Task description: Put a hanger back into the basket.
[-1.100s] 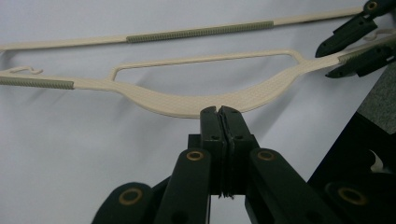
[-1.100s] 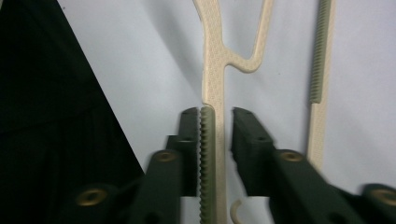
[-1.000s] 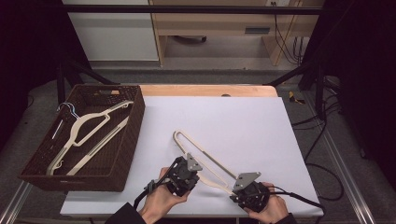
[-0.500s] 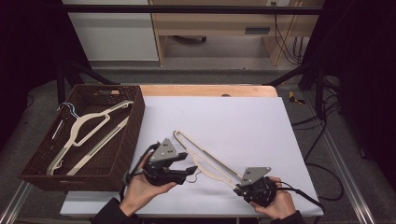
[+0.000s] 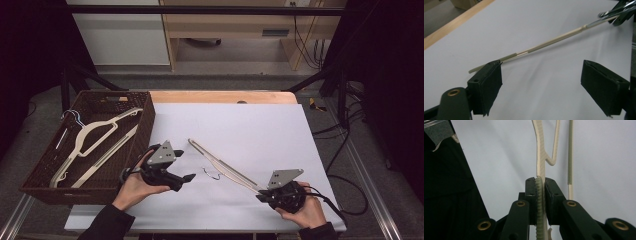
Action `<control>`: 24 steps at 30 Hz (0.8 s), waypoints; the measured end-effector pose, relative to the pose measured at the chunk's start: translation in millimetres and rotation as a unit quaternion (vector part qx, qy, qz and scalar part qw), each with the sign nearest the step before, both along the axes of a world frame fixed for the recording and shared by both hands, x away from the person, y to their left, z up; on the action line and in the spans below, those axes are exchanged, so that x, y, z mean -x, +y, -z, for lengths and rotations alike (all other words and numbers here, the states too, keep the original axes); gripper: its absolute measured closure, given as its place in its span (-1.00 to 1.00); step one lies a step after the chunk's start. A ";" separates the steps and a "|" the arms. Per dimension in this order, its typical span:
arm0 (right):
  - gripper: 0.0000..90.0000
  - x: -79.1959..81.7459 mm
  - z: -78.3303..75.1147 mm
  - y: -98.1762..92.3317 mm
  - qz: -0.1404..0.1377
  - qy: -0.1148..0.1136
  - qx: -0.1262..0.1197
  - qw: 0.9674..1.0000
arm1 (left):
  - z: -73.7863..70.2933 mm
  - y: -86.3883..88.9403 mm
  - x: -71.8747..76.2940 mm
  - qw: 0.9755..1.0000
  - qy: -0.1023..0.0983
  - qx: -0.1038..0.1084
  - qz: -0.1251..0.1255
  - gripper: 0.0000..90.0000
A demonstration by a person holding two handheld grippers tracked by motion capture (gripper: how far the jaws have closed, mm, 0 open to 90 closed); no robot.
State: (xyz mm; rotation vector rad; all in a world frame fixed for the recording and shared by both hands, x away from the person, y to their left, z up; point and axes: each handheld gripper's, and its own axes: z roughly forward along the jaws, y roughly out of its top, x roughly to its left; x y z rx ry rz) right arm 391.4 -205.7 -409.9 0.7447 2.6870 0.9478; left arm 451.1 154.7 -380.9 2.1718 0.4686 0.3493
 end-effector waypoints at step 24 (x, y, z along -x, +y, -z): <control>0.81 -1.7 1.7 -5.6 -0.004 0.000 0.002 1.000 | 42.4 -74.7 -41.6 0.984 -0.080 -0.074 0.139 0.33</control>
